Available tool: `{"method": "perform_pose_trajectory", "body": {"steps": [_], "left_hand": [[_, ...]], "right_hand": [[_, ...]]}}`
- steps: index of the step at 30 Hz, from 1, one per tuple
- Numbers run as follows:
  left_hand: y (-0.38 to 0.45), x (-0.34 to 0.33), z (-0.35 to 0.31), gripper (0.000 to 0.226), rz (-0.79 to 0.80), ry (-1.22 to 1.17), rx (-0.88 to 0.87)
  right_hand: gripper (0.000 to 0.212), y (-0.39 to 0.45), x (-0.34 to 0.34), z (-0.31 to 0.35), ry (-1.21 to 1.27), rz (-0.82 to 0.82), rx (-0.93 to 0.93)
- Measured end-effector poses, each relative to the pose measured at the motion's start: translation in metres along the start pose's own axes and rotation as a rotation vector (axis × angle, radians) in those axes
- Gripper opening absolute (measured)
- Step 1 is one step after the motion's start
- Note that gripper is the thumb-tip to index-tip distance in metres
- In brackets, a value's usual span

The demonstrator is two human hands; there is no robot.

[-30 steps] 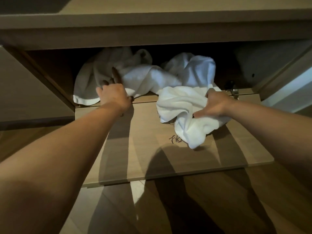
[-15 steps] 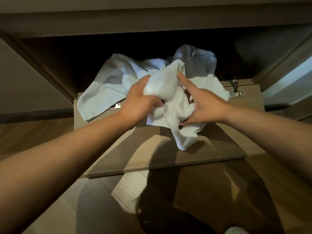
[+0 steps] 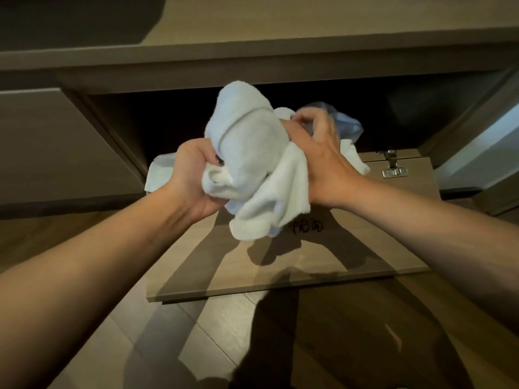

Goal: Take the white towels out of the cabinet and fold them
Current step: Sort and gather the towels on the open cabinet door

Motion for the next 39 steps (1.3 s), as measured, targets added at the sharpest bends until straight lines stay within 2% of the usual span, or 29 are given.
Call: {"method": "perform_pose_trajectory", "body": {"steps": [2, 4, 6, 8, 10, 12, 13, 14, 15, 17, 18, 20, 22, 24, 27, 31, 35, 37, 39], "left_hand": [[-0.003, 0.008, -0.002, 0.014, -0.034, -0.016, 0.012], [-0.006, 0.012, -0.001, 0.02, -0.028, -0.005, 0.021], [-0.008, 0.008, 0.005, 0.022, 0.019, 0.022, 0.024], [-0.008, 0.019, 0.013, 0.013, -0.073, 0.101, 0.017], [-0.005, 0.035, 0.019, 0.014, -0.163, 0.27, 0.01], [-0.001, 0.059, 0.025, 0.015, -0.266, 0.382, 0.014], [0.0, 0.076, 0.026, 0.016, -0.348, 0.421, 0.005], [-0.001, 0.095, 0.027, 0.018, -0.443, 0.472, -0.015], [-0.004, 0.111, 0.027, 0.019, -0.535, 0.536, -0.046], [-0.009, 0.136, 0.028, 0.019, -0.66, 0.677, -0.102], [-0.01, 0.145, 0.031, 0.021, -0.683, 0.734, -0.114], [-0.008, 0.156, 0.041, 0.029, -0.657, 0.813, -0.101], [-0.008, 0.157, 0.048, 0.043, -0.584, 0.987, -0.108], [-0.009, 0.143, 0.055, 0.061, -0.46, 1.306, -0.186], [-0.012, 0.116, 0.078, 0.084, -0.232, 1.625, -0.335], [-0.005, 0.108, 0.131, 0.112, -0.063, 2.007, -0.294], [0.003, 0.105, 0.17, 0.115, 0.032, 2.212, -0.304], [0.003, 0.105, 0.183, 0.112, 0.057, 2.281, -0.333], [0.002, 0.105, 0.194, 0.113, 0.102, 2.361, -0.363]], "right_hand": [[0.09, 0.007, -0.006, 0.016, 0.117, 0.061, 0.088], [0.073, 0.008, -0.015, 0.018, 0.275, 0.097, 0.048], [0.053, 0.0, -0.023, 0.001, 0.366, 0.107, -0.118], [0.039, -0.012, -0.03, -0.007, 0.456, 0.134, -0.173], [0.032, -0.02, -0.025, -0.017, 0.391, 0.152, -0.161], [0.038, -0.029, -0.019, -0.045, 0.269, 0.221, -0.258], [0.029, -0.036, -0.015, -0.064, 0.213, 0.255, -0.331], [0.01, -0.043, -0.013, -0.081, 0.157, 0.296, -0.37], [0.02, -0.048, -0.011, -0.096, 0.097, 0.328, -0.419], [0.062, -0.058, -0.014, -0.115, -0.027, 0.39, -0.488], [0.076, -0.063, -0.016, -0.122, -0.066, 0.371, -0.536], [0.083, -0.084, -0.028, -0.135, -0.009, 0.344, -0.727], [0.064, -0.108, -0.043, -0.147, 0.157, 0.3, -0.926], [0.047, -0.114, -0.047, -0.149, 0.232, 0.243, -0.968], [0.053, -0.109, -0.045, -0.146, 0.226, 0.186, -0.922], [0.058, -0.111, -0.051, -0.131, 0.344, 0.104, -0.962], [0.062, -0.088, -0.043, -0.103, 0.284, 0.089, -0.761], [0.055, -0.071, -0.033, -0.087, 0.247, 0.057, -0.649], [0.044, -0.057, -0.027, -0.068, 0.128, 0.09, -0.523]]}}
Point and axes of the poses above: each hand's wrist, its own y-axis towards the middle knuckle, its own x-axis out of the back of the hand, z = x × y, the point moved 10 cm from there along y, towards the middle knuckle, and after that the axes turned 7 degrees about x, right-handed, at the moved point
